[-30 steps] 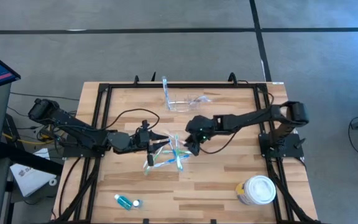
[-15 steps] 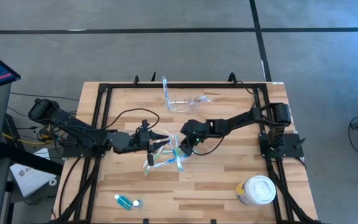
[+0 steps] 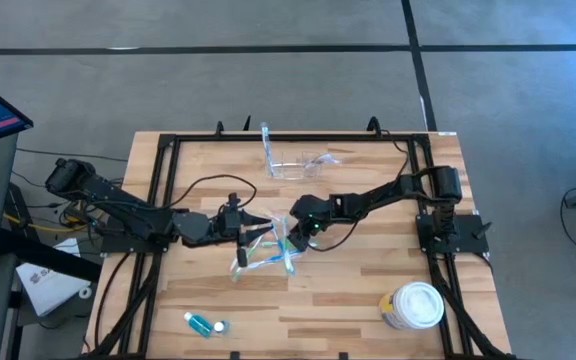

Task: Pick & Place toothbrushing station
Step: Put the green toothbrush into the transparent organizer

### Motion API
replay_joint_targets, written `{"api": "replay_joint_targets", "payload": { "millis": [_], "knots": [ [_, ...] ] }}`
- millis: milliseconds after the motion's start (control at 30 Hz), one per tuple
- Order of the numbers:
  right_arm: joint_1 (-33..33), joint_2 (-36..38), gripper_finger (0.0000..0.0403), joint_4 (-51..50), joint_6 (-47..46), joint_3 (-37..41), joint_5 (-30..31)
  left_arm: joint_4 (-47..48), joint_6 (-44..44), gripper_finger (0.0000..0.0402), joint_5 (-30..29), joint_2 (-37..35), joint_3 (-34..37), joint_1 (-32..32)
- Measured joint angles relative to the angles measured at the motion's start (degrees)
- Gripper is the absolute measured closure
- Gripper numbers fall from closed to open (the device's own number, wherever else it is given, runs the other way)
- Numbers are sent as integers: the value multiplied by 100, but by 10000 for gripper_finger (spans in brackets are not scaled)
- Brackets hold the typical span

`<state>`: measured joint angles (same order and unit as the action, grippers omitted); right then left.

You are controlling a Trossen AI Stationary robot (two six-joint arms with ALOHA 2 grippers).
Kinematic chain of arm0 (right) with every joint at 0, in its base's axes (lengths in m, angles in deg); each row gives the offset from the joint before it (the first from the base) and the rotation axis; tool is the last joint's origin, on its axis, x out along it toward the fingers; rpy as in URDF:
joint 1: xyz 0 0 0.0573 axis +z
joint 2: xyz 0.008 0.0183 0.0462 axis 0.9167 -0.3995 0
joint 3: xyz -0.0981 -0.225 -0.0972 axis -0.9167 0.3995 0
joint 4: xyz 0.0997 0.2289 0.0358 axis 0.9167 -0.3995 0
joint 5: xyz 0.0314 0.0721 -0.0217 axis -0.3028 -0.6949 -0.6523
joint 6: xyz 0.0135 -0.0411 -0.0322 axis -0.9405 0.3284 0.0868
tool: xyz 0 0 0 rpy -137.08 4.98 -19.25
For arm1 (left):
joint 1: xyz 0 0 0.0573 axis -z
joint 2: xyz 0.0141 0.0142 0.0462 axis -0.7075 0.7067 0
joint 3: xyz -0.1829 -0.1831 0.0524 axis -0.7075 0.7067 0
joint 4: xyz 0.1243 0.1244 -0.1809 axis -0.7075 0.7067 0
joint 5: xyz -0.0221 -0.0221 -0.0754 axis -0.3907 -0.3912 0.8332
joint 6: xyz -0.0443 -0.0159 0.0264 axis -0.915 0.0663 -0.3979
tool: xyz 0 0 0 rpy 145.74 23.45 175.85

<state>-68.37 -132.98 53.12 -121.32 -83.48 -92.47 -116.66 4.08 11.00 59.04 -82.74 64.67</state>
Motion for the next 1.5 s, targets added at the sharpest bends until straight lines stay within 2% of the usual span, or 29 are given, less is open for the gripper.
{"api": "replay_joint_targets", "payload": {
  "millis": [400,500,600,667,1200,1500],
  "knots": [
    [7,-282,289,496,-33,-37,-3,6,-125,325,0,0,0,0],
    [5,-304,318,535,-31,-35,-5,6,-125,325,0,0,0,0],
    [7,-304,372,590,41,-35,-5,7,-125,325,0,0,0,0],
    [7,-304,393,592,128,-35,-5,9,-125,325,-1,0,0,0],
    [40,-299,403,678,433,-224,-163,35,-125,325,0,0,0,0],
    [117,188,403,540,804,-270,-154,49,-125,325,0,0,0,0]
  ]
}}
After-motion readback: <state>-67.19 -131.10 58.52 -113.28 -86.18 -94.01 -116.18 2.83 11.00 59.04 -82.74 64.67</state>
